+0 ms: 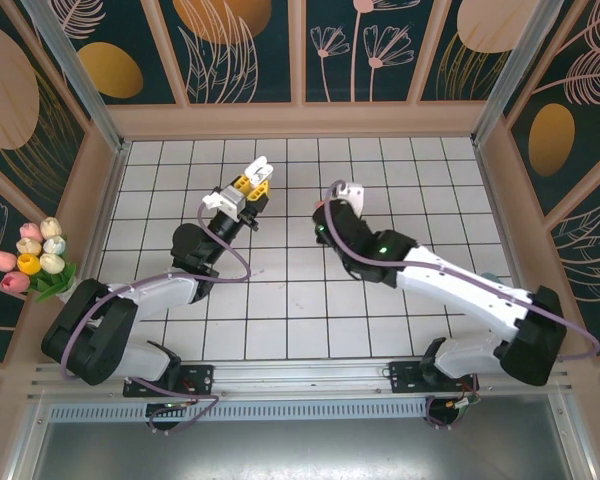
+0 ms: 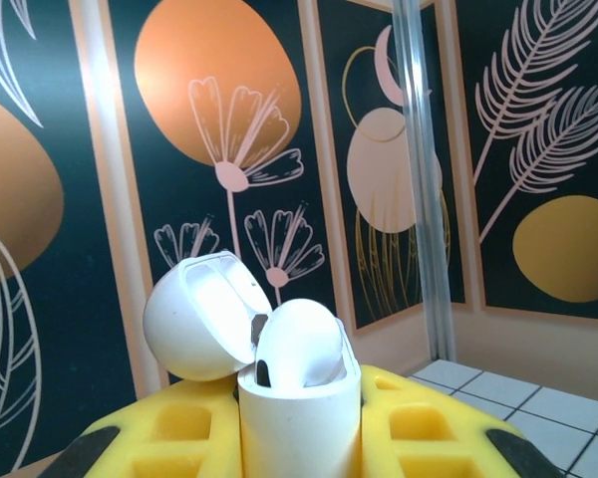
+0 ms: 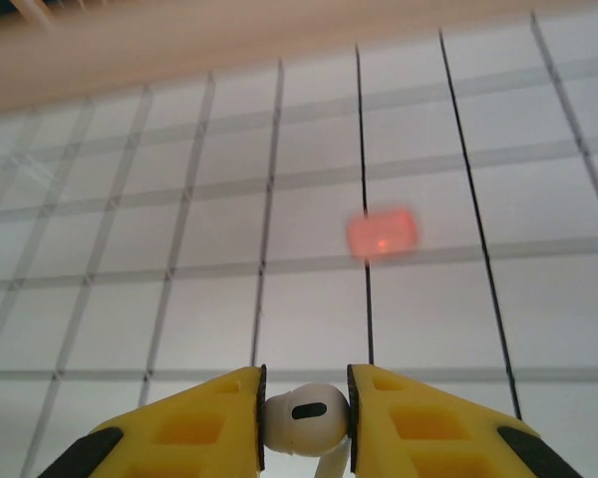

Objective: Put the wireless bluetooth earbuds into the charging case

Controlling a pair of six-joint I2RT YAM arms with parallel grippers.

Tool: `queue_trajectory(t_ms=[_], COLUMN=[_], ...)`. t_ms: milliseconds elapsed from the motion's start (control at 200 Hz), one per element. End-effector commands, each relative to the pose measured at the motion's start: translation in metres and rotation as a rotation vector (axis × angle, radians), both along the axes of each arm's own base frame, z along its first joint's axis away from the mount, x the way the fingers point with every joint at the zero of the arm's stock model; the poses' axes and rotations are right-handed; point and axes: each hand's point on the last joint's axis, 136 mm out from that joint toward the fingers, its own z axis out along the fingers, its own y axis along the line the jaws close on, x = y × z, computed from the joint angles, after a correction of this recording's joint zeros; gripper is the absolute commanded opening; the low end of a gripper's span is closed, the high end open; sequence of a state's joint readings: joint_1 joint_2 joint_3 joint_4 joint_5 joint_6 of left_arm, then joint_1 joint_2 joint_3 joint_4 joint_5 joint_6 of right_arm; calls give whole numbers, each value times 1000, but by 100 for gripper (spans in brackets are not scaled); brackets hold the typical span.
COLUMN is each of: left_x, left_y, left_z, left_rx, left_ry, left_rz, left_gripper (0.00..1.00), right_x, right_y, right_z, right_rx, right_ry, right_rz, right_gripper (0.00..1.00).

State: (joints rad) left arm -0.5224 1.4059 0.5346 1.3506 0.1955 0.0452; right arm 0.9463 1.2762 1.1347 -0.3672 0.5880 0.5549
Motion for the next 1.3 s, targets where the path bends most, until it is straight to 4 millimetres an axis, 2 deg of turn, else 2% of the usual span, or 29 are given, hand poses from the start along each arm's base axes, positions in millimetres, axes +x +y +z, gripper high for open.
queue_trajectory(t_ms=[0, 105, 225, 375, 500, 741, 941, 1296], left_x=[-4, -4, -3, -1, 2, 10, 16, 21], left_y=[-5, -11, -20, -29, -34, -41, -45, -48], left_z=[18, 19, 19, 21, 24, 31, 38, 35], left_rx=[-33, -31, -21, -15, -21, -49, -63, -74], left_ry=[-51, -49, -46, -37, -31, -9, -1, 8], left_rz=[-57, -91, -135, -181, -203, -235, -242, -249], left_gripper=[0, 0, 0, 0, 0, 0, 0, 0], right_x=[15, 20, 26, 33, 42, 58, 61, 62], right_y=[-4, -1, 5, 15, 23, 35, 42, 46], right_z=[81, 121, 151, 177, 189, 193, 189, 181], right_rx=[-10, 16, 47, 91, 135, 237, 321, 391], right_ry=[-253, -384, -488, -580, -612, -610, -585, -538], right_rz=[45, 92, 150, 228, 290, 388, 463, 509], right_gripper=[28, 27, 28, 27, 27, 27, 27, 27])
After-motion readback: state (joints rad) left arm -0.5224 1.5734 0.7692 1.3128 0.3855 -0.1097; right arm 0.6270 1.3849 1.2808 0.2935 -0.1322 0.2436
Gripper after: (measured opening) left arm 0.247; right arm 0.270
